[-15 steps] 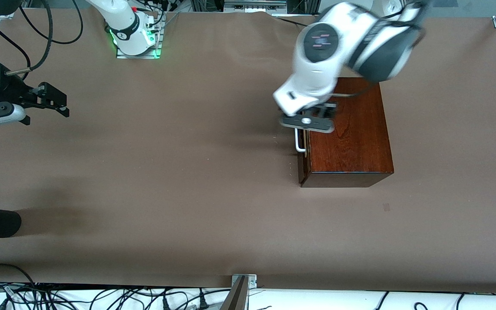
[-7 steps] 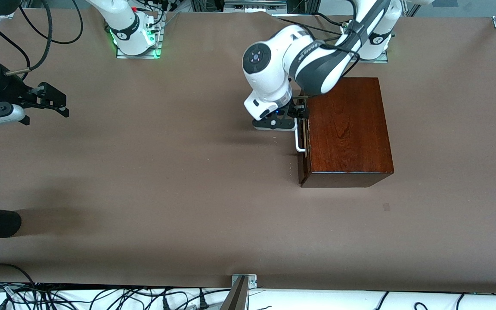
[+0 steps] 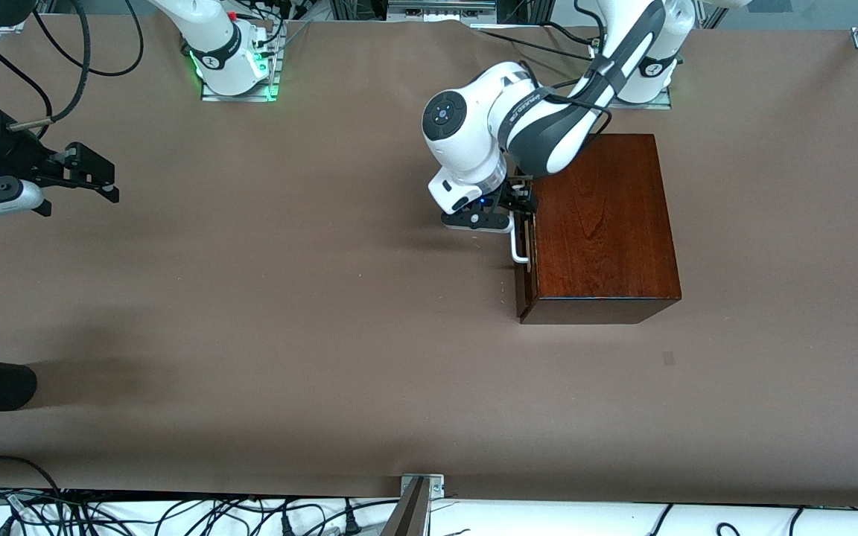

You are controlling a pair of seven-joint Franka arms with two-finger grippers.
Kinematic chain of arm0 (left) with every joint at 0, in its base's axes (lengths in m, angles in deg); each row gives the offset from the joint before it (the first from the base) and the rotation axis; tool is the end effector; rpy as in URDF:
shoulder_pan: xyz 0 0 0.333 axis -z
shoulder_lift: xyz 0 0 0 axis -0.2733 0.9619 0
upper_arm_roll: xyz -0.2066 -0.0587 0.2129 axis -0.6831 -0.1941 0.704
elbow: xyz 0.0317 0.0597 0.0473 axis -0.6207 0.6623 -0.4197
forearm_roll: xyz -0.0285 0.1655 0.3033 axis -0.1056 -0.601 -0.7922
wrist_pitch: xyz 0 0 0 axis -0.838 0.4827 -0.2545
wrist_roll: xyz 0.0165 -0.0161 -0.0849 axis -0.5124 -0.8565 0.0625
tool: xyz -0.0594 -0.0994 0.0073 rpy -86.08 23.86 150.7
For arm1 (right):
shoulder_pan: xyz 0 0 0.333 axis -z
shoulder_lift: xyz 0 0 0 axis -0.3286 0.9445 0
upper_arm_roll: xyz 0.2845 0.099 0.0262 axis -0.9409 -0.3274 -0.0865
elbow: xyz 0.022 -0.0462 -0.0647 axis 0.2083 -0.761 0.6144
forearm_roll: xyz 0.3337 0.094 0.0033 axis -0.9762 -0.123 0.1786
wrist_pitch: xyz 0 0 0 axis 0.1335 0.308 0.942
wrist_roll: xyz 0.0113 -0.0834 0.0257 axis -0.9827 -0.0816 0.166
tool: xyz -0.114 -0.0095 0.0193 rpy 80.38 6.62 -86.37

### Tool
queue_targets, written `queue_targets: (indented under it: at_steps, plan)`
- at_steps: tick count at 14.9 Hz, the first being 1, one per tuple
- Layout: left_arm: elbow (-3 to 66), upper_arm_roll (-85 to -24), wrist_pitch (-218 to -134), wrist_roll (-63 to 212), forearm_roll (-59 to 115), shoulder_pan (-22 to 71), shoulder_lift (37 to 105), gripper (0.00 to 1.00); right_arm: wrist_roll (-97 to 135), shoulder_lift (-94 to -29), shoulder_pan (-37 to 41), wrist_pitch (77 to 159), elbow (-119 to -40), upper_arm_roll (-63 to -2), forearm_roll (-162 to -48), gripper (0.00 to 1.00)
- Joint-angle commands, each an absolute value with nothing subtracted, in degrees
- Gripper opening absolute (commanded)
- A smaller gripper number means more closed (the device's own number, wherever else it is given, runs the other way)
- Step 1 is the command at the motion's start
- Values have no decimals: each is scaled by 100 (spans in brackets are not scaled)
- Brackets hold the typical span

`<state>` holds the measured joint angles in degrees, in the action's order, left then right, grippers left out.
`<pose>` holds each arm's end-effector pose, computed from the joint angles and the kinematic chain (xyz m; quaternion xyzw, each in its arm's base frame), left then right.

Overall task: Open drawer, take yellow block, close drawer
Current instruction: 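Pull the drawer handle outward with the left gripper to open it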

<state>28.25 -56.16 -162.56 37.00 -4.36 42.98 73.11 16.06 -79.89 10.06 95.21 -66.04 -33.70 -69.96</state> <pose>0.4379 -0.3889 0.3149 -0.9767 0.1014 0.0372 0.1854 0.5367 0.0500 0.5935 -0.9937 -0.1096 -0.0191 0.0118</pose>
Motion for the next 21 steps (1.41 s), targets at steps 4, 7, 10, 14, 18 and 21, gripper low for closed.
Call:
queue_targets:
  at_steps: [4, 7, 10, 14, 18, 21]
  plan:
    - [2904, -5618, -16620, 3271, -677, 4372, 7565, 100, 1522, -8055, 1031, 9532, -6640, -3395, -6947, 100]
    - [2878, -5618, -16804, 3217, -677, 4372, 7627, 100, 1584, -8073, 1031, 9488, -6640, -3377, -6955, 100]
    - [2851, -5618, -16989, 3112, -677, 4407, 7662, 100, 1602, -8073, 1031, 9488, -6640, -3386, -6955, 100]
    - [2527, -5627, -17183, 2831, -660, 4618, 7864, 100, 1602, -8073, 1031, 9488, -6640, -3377, -6955, 100]
    - [1930, -5618, -17174, 2331, -625, 4943, 8251, 100, 1567, -8056, 1031, 9488, -6640, -3281, -6955, 100]
    - [1683, -5618, -17183, 2260, -581, 5066, 8436, 100, 1592, -8047, 1031, 9532, -6640, -3281, -6938, 100]
